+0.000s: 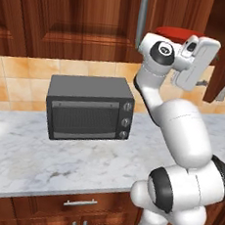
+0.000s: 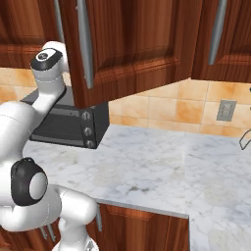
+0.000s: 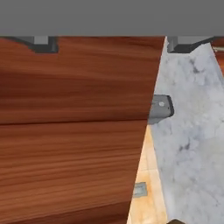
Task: Move the bowls from the cabinet to the plates on the dining table.
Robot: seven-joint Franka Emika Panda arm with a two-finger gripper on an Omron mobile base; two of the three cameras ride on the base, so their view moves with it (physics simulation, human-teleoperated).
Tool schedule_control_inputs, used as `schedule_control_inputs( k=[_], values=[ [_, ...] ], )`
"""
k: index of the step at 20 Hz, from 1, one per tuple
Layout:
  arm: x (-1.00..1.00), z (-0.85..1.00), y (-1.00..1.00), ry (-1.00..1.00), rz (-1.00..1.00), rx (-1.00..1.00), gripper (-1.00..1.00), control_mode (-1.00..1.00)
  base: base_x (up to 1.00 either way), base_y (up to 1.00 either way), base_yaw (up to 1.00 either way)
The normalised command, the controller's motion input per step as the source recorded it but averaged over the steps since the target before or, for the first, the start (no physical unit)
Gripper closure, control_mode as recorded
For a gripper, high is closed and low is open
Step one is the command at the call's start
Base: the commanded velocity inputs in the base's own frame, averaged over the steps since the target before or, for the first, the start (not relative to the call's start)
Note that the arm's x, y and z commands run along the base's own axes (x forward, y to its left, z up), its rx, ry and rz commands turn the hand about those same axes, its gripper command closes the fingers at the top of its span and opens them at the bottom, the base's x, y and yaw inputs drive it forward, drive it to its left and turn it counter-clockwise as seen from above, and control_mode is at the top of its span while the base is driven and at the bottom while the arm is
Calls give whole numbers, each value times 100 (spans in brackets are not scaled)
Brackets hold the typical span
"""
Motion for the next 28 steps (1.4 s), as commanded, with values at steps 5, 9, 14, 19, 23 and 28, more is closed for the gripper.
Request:
schedule_control_inputs(
  k=[5,9,14,19,23,28],
  values=[
    [-6,0,-54,-18,-15,1,-100,-100,0,0,0],
    [-8,0,-65,-22,-6,0,-100,-100,0,0,0],
    [-9,0,-72,-28,-1,4,-100,-100,0,0,0],
    [-5,0,-62,-31,1,7,-100,-100,0,0,0],
    [-2,0,-50,-32,4,6,-100,-100,0,0,0],
    [-11,-2,-2,-36,9,3,-100,-100,0,0,0]
  ],
)
